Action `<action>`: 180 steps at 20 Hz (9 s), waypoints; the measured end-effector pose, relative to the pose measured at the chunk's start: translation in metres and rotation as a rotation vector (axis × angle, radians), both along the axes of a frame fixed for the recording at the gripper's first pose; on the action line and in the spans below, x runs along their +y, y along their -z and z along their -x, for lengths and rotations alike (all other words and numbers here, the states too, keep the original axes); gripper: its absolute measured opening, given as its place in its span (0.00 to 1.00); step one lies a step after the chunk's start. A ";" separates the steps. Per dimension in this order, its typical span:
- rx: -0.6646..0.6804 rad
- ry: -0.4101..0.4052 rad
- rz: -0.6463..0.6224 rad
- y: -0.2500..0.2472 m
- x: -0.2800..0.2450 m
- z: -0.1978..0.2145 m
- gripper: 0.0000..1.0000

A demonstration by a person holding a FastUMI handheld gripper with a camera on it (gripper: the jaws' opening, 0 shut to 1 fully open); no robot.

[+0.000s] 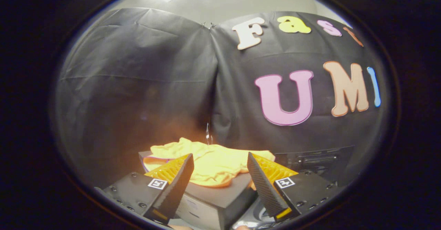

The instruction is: Put the clothes into the washing machine and then close the washing machine lid.

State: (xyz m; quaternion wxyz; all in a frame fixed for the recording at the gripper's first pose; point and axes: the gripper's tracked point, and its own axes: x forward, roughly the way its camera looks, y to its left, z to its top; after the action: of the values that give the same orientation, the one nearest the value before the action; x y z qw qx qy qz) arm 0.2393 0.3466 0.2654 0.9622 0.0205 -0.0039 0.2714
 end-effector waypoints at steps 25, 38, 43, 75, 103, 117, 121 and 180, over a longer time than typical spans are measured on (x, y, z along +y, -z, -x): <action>0.384 0.073 0.316 0.096 0.044 -0.072 0.86; 0.324 0.101 0.361 0.095 0.042 -0.072 0.31; 0.313 0.104 0.377 0.093 0.042 -0.066 0.31; 0.275 0.589 0.188 0.035 -0.243 -0.100 0.20; 0.280 0.549 0.167 0.058 -0.226 -0.144 0.83; 0.265 0.576 0.125 0.074 -0.236 -0.248 0.92; 0.284 0.572 0.097 0.081 -0.234 -0.273 0.92; 0.132 0.596 0.091 0.069 -0.244 -0.226 0.92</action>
State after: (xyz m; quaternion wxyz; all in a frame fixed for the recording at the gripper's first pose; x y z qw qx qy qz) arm 0.4652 0.1029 0.1963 0.9976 -0.0069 0.0651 -0.0245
